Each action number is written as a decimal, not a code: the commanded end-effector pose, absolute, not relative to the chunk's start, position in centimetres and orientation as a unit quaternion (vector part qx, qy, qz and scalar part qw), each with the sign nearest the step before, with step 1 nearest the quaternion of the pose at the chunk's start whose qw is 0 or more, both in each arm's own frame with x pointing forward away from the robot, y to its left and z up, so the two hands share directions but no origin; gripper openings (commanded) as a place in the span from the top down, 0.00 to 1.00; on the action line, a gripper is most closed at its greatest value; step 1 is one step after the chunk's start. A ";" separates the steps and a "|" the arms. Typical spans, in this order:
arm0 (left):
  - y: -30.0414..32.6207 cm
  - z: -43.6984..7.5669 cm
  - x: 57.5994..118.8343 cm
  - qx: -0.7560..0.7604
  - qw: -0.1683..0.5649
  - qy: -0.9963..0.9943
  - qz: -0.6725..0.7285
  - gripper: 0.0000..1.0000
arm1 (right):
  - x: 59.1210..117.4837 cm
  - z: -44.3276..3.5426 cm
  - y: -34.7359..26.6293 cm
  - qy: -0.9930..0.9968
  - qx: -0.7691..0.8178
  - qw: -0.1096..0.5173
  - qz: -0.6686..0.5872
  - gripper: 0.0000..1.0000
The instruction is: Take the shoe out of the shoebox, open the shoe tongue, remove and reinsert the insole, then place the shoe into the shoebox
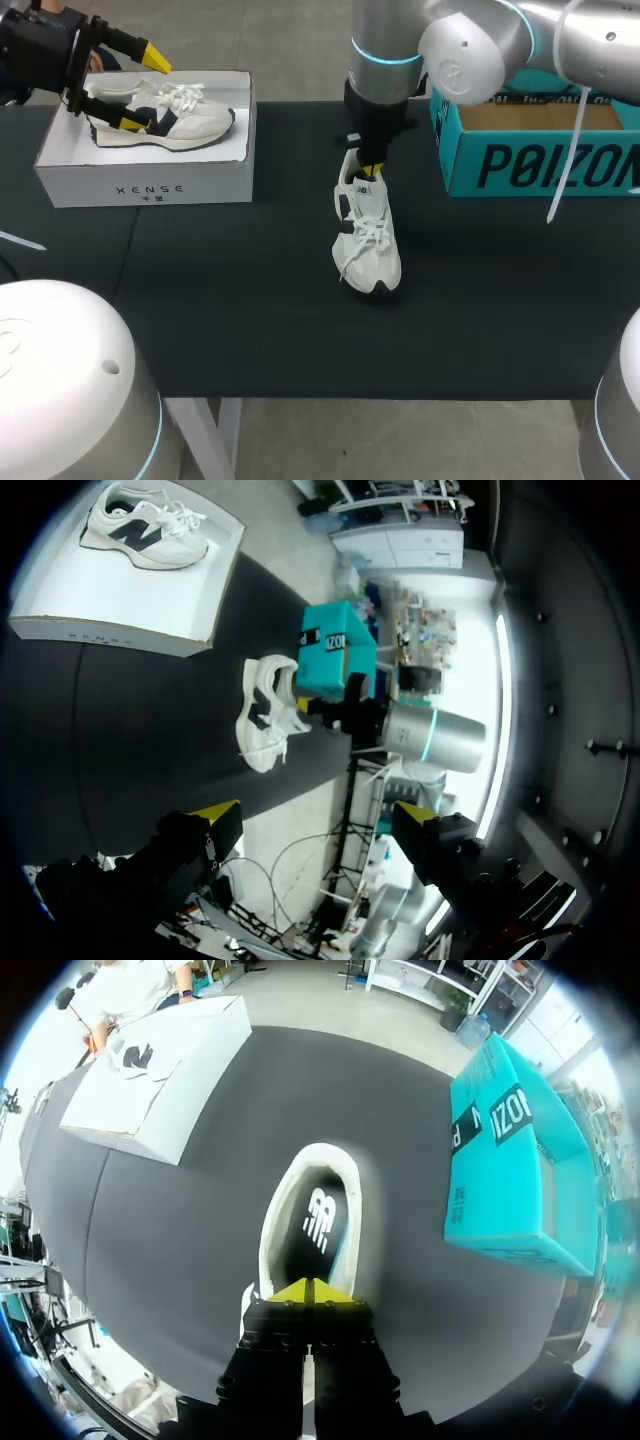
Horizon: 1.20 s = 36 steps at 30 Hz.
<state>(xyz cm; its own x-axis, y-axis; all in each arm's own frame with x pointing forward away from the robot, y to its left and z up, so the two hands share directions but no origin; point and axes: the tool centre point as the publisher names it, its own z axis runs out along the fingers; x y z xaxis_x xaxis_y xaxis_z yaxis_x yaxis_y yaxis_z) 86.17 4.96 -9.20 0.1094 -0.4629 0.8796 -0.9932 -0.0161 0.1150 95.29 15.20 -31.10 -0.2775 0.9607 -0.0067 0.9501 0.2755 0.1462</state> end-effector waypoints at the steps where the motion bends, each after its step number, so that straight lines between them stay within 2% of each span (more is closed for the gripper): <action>1: 4.9 -9.2 86.2 0.630 0.397 -0.578 0.332 0.00 | 96.4 -32.7 16.0 0.800 0.596 0.040 0.046 1.00; 24: 4.9 -9.2 86.2 0.630 0.397 -0.578 0.332 0.00 | 96.0 -35.0 15.2 0.782 0.623 0.025 0.025 1.00; 26: 4.9 -9.2 86.2 0.630 0.397 -0.578 0.332 0.00 | 96.0 -35.1 15.1 0.780 0.625 0.025 0.025 0.93; 27: 4.9 -9.2 86.2 0.630 0.397 -0.578 0.332 0.00 | 96.1 -35.1 15.0 0.779 0.626 0.025 0.024 0.83; 33: 4.9 -9.2 86.2 0.630 0.397 -0.578 0.332 0.00 | 96.3 -35.2 14.9 0.777 0.629 0.027 0.023 0.75; 36: 4.9 -9.2 86.2 0.630 0.397 -0.578 0.332 0.00 | 96.3 -35.2 14.9 0.776 0.630 0.027 0.022 0.75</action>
<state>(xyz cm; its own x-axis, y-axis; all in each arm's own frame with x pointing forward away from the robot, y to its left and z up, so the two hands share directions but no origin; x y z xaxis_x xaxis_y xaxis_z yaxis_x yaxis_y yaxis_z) 86.17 4.96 -9.20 0.1094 -0.4629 0.8796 -0.9932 -0.0161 0.1150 96.29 14.85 -35.20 -0.2059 0.9785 -0.0125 0.9761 0.2063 0.0688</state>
